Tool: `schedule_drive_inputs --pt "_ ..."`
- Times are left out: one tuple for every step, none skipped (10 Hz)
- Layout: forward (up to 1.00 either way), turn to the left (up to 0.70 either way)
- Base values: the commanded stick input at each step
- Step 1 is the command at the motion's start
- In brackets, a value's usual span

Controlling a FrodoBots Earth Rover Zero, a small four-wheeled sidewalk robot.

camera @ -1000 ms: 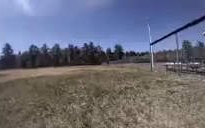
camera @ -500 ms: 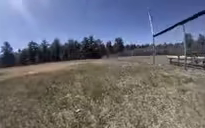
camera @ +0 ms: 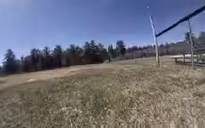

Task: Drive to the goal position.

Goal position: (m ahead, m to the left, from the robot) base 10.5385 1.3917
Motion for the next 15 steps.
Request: schedule_drive_inputs --pt "0.7 0.0" --pt "0.7 0.0" --pt "0.7 0.0" --pt "0.7 0.0" --pt "0.7 0.0" --pt "0.7 0.0" --pt "0.7 0.0" --pt "0.7 0.0" --pt "0.7 0.0" --pt "0.7 0.0" --pt "0.7 0.0" --pt "0.7 0.0" --pt "0.7 0.0" --pt "0.7 0.0" --pt "0.7 0.0"
